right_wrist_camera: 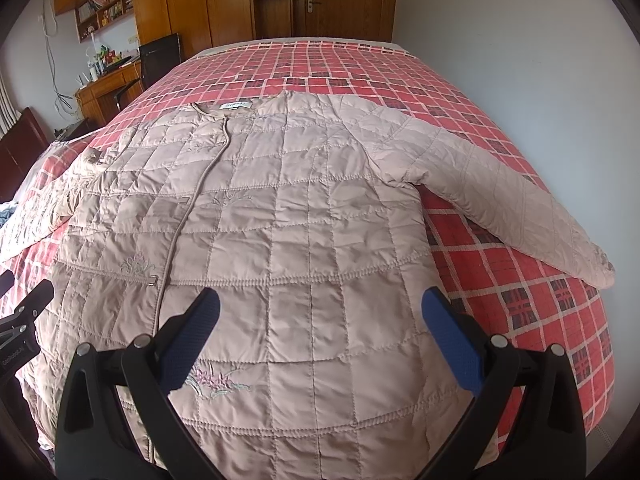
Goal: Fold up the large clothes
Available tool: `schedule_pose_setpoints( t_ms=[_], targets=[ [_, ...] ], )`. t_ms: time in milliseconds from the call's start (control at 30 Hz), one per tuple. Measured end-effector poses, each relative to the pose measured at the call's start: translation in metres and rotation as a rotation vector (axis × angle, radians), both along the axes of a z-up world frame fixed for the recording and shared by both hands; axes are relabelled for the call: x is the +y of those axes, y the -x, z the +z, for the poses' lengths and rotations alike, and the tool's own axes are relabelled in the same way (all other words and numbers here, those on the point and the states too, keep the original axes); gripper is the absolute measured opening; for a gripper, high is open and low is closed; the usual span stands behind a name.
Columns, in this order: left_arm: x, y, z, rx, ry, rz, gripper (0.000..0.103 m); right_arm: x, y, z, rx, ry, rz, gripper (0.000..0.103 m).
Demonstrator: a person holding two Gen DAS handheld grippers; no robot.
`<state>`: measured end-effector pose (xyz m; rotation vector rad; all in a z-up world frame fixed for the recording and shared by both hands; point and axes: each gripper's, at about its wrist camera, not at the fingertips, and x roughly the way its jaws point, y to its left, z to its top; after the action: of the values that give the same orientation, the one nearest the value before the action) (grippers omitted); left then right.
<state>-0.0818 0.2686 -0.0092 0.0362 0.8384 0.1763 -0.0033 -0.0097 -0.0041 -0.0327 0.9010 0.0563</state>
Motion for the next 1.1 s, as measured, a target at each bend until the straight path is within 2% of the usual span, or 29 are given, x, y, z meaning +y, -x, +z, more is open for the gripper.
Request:
schedule_pose_setpoints(
  t_ms=[1100],
  targets=[
    [0.0, -0.0013, -0.0004, 0.0, -0.004, 0.002, 0.099, -0.0022, -0.0019, 0.0016, -0.002, -0.01, -0.003, 0.1]
  ],
)
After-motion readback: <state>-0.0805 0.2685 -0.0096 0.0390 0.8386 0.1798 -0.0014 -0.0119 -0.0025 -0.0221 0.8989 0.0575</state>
